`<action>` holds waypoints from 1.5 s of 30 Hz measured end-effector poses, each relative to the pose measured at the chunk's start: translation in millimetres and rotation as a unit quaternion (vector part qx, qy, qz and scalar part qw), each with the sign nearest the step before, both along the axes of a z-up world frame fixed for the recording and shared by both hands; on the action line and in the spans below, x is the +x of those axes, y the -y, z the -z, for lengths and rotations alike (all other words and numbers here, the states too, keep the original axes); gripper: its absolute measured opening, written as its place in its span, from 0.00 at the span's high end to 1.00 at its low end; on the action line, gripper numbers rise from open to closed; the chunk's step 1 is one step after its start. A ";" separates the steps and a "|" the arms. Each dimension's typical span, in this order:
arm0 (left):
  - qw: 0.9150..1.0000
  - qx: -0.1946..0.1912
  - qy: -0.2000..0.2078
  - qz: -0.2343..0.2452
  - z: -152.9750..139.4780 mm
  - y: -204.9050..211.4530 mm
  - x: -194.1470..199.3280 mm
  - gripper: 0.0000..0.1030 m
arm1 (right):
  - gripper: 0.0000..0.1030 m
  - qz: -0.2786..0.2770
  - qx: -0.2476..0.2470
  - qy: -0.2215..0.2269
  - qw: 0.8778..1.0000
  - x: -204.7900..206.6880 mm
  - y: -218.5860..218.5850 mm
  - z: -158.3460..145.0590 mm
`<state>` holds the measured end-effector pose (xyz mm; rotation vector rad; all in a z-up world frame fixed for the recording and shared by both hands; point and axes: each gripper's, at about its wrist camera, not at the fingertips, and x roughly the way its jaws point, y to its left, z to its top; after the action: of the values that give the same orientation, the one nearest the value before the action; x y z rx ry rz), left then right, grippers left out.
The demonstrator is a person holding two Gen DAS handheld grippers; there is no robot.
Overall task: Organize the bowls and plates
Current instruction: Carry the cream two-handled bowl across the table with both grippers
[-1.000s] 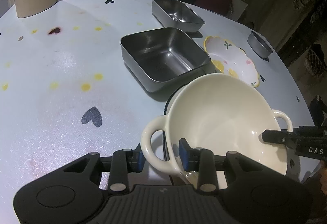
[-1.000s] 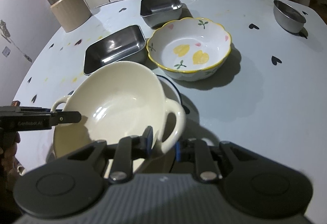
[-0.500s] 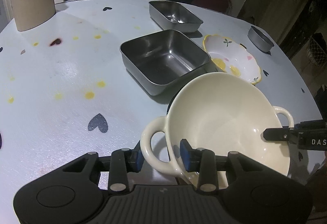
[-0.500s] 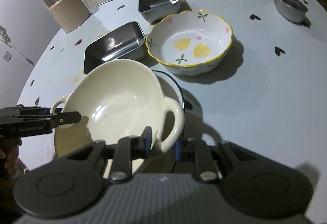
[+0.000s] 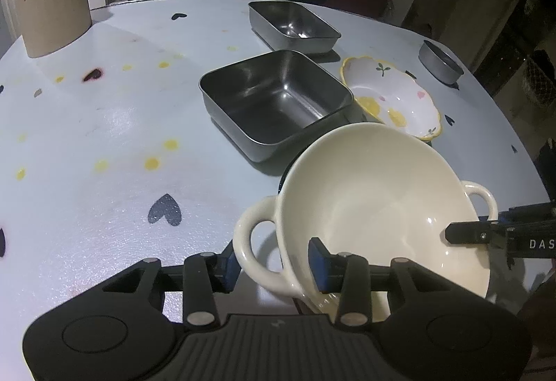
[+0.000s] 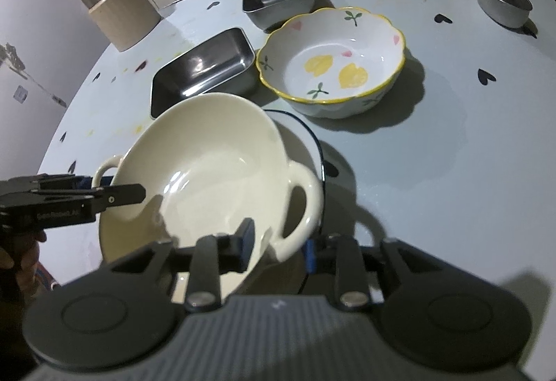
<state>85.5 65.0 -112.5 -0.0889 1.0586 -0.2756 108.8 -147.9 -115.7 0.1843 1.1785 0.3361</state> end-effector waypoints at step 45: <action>1.000 -0.010 -0.014 0.015 -0.4 1.2 1.4 0.65 | 0.85 0.054 0.009 0.016 0.998 -6.1 28.7 -16.4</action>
<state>86.9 63.9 -112.1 -0.0960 1.0854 -0.3134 102.7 -176.6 -99.3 0.2554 1.1294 0.2539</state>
